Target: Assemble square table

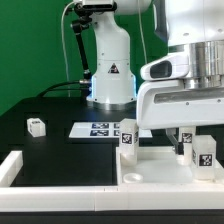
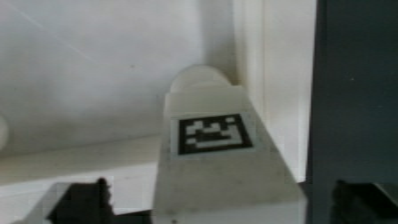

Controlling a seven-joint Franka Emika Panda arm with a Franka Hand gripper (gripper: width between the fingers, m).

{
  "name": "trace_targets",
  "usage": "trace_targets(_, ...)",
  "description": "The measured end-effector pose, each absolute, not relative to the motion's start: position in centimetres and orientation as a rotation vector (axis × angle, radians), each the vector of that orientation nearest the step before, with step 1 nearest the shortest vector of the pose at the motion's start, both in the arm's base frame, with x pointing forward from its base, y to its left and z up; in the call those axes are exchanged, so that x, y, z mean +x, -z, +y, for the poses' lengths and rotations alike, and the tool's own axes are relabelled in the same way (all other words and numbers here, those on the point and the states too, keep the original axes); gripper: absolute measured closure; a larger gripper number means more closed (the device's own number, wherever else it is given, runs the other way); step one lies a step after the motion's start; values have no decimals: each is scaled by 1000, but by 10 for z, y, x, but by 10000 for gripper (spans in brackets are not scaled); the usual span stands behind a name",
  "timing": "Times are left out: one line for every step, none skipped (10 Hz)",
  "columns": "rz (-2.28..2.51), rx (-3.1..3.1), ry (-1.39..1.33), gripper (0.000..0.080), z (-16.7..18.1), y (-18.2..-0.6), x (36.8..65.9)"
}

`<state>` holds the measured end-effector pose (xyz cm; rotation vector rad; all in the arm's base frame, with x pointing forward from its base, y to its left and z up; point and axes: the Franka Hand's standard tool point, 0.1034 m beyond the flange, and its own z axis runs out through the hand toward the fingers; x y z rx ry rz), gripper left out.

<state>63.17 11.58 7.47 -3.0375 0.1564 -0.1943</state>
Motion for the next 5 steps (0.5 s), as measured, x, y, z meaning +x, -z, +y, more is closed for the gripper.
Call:
trace_targets(236,-3029,189,426,116,-74,631)
trace_targets(331,-3017,183,426,116,-74,631)
trace_targets(454,-2997,177,512,115,-74,631)
trace_targets(588,-2969,169,511,114,-74,631)
trace_targets(710,-2939,161,511,114,-74,631)
